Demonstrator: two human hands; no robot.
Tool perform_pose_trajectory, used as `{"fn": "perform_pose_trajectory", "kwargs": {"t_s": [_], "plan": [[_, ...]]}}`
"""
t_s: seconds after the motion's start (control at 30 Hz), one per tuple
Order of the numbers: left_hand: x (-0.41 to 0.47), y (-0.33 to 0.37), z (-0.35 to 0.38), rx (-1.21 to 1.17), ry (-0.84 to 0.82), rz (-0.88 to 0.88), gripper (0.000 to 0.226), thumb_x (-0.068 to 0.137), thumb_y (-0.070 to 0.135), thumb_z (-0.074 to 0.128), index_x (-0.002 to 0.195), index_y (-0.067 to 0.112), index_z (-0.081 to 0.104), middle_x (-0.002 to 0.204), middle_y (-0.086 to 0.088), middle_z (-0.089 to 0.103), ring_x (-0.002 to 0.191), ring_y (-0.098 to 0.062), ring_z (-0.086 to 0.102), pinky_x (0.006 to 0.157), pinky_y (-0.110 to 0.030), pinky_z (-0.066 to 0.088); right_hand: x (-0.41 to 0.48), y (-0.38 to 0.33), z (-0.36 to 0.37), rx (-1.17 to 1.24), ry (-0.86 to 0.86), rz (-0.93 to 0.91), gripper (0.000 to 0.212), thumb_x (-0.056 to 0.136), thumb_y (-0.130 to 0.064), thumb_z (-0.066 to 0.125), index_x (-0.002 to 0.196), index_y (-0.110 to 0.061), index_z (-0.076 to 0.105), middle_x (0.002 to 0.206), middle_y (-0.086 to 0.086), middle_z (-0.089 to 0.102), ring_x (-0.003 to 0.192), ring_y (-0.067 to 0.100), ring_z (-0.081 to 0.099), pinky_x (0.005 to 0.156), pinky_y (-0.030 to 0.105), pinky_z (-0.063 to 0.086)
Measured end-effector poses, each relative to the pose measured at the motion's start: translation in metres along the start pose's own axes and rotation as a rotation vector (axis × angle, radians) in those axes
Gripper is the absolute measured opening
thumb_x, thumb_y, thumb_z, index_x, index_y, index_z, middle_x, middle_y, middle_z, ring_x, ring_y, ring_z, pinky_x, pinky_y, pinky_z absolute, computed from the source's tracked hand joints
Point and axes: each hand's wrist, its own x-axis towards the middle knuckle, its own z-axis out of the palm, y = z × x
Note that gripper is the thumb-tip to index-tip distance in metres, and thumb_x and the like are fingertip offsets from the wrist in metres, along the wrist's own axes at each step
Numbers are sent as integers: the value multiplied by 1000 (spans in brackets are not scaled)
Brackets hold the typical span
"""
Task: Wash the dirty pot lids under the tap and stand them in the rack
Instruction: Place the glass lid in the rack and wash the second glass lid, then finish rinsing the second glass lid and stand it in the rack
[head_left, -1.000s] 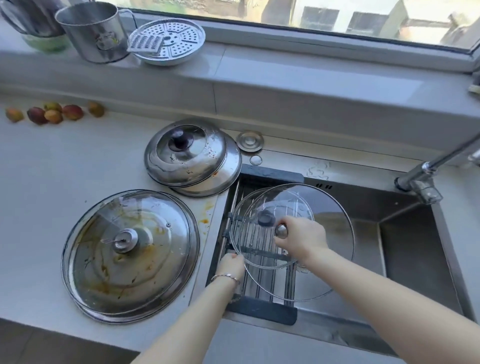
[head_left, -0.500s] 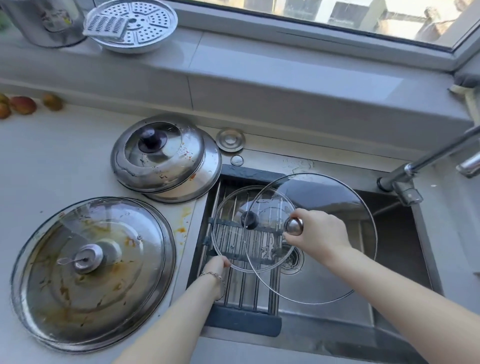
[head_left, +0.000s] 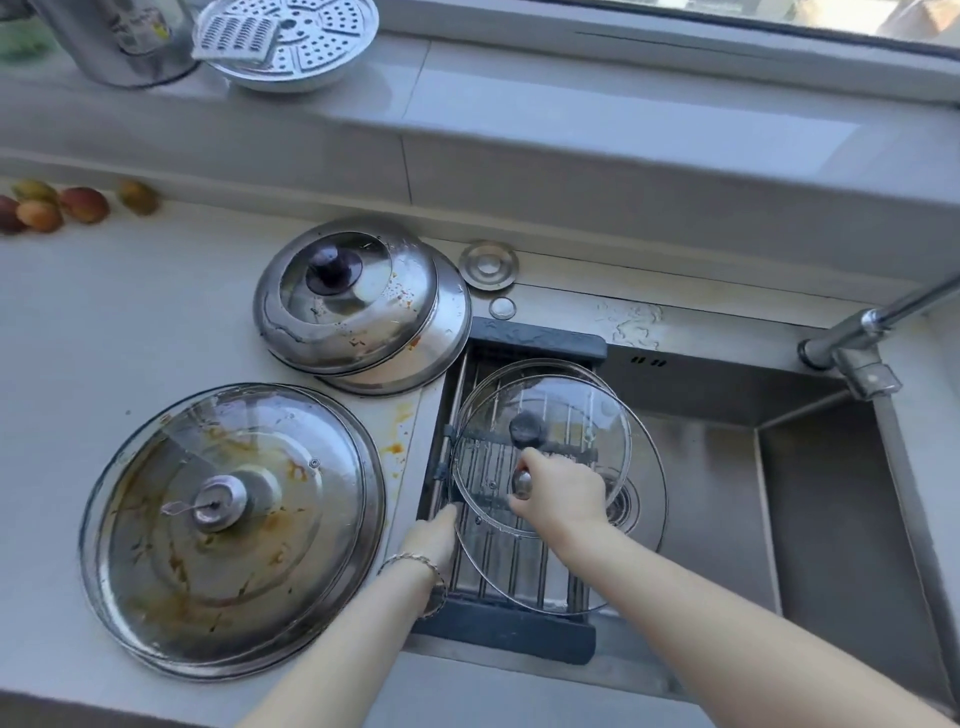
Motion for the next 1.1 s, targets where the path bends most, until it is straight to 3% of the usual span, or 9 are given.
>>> {"fn": "perform_pose_trajectory", "kwargs": {"t_s": [0.07, 0.13, 0.27, 0.33, 0.47, 0.57, 0.7, 0.87, 1.1], "plan": [[1, -5, -7, 36, -9, 39, 32, 91, 34, 41, 85, 8, 59, 97, -16, 61, 94, -26, 59, 82, -33, 46, -3, 4, 2, -10, -5, -27, 37, 86, -47, 56, 112, -20, 48, 101, 2, 65, 92, 25, 61, 63, 27, 36], [3, -9, -10, 51, -2, 102, 26, 91, 23, 41, 67, 15, 47, 73, -8, 54, 71, -21, 53, 61, -28, 38, -4, 8, -1, -30, -52, -58, 42, 86, -48, 56, 118, -22, 47, 105, 3, 64, 94, 25, 61, 68, 29, 41], [-24, -4, -16, 290, 61, 288, 19, 91, 20, 43, 81, 13, 58, 77, -8, 63, 78, -23, 60, 78, -34, 51, 2, 9, -26, 4, -306, -87, 50, 87, -37, 58, 132, -23, 41, 121, 7, 60, 107, 27, 58, 78, 32, 46], [-42, 4, -32, 512, 229, 460, 22, 92, 23, 42, 93, 15, 62, 89, -5, 67, 87, -24, 63, 75, -30, 50, 4, 6, -43, -20, -329, -101, 50, 89, -34, 54, 136, -23, 39, 124, 8, 59, 108, 27, 58, 80, 33, 46], [-62, 24, -87, 852, 863, 946, 19, 79, 17, 52, 89, 8, 66, 97, -13, 64, 90, -35, 60, 67, -35, 49, 4, -7, -68, 71, -181, -147, 35, 93, -33, 46, 125, -21, 51, 119, 4, 63, 86, 20, 63, 73, 30, 52], [-64, 34, -121, 1077, 833, 438, 42, 86, 27, 48, 126, 17, 46, 143, -14, 32, 129, -35, 31, 97, -42, 37, 1, -18, -79, 195, -180, -190, 30, 93, -32, 46, 120, -21, 56, 101, 1, 63, 64, 11, 57, 55, 23, 46], [-58, 30, -144, 1155, 772, 69, 49, 92, 27, 39, 139, 17, 31, 142, -14, 33, 129, -33, 35, 101, -47, 38, -10, -18, -78, 309, -189, -182, 27, 93, -30, 47, 115, -19, 59, 88, -4, 58, 64, 13, 60, 63, 30, 54], [-56, 17, -151, 1145, 790, 41, 44, 89, 10, 36, 133, 13, 31, 137, -13, 43, 127, -31, 35, 99, -47, 38, -27, -2, -67, 316, -223, -125, 24, 91, -30, 49, 109, -20, 62, 86, -2, 67, 76, 19, 67, 74, 35, 56], [-50, -9, -156, 657, 816, 321, 27, 92, 5, 34, 119, 2, 38, 123, -22, 49, 107, -41, 53, 80, -43, 43, -38, 6, -57, 328, -267, -92, 20, 92, -25, 47, 105, -21, 62, 83, -3, 62, 60, 8, 61, 58, 24, 52]]}}
